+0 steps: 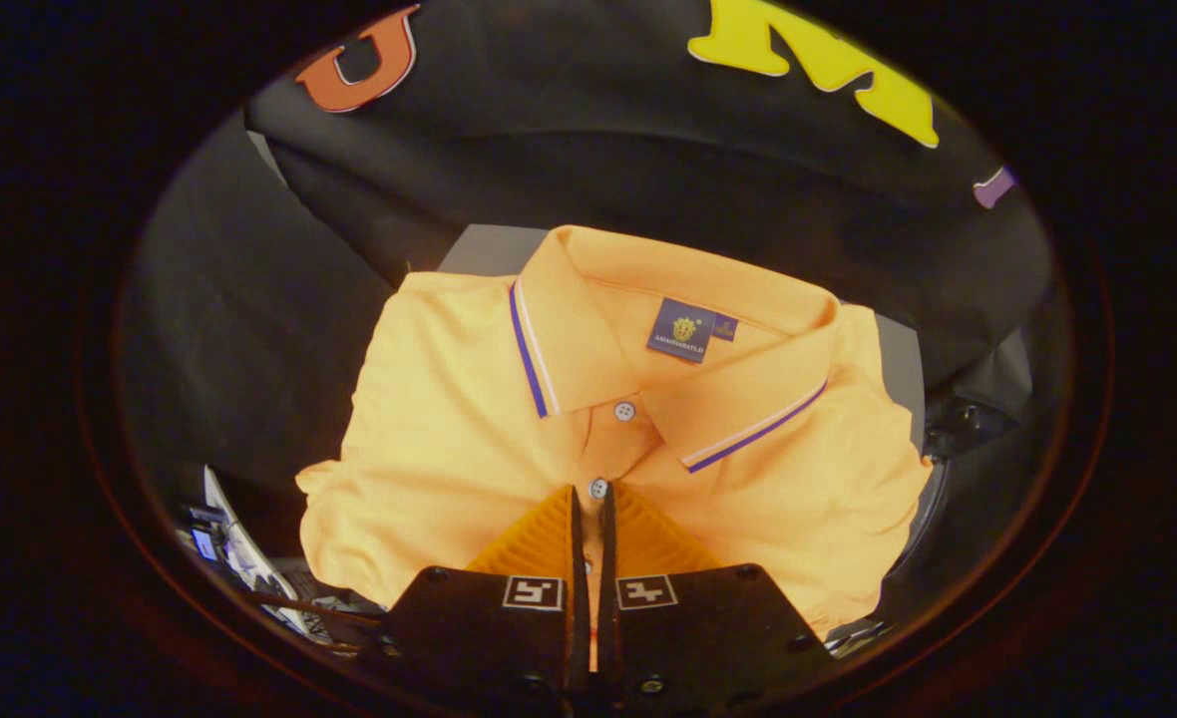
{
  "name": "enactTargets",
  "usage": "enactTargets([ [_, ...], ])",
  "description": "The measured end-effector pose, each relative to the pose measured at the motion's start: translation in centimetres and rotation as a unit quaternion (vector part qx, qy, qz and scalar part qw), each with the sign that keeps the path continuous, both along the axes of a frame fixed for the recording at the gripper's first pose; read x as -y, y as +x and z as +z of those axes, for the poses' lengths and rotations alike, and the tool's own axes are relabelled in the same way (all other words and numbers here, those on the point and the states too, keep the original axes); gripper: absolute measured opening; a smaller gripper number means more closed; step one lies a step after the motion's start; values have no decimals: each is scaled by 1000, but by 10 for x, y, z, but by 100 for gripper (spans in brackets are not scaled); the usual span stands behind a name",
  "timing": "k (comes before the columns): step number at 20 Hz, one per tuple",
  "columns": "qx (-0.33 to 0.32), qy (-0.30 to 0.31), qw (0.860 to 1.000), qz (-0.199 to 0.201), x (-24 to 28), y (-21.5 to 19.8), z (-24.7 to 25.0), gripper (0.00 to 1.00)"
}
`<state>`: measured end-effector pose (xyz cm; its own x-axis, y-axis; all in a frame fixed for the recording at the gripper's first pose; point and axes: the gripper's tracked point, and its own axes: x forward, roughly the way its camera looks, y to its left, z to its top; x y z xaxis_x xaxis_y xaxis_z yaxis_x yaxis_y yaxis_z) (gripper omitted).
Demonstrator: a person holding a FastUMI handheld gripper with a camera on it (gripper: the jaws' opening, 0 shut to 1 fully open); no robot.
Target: Put the clothes into the washing machine and then close the washing machine lid.
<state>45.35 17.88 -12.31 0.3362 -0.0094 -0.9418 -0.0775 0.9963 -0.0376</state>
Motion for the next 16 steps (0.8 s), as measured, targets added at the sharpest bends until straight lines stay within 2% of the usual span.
enactTargets([
  [5, -4, 27, 1000, -10, 0, -6, 18, 6],
  [10, 14, 23, 1000, 7, 5, -8, 43, 6],
  [16, 41, 20, 999, -14, 13, -8, 78, 6],
])
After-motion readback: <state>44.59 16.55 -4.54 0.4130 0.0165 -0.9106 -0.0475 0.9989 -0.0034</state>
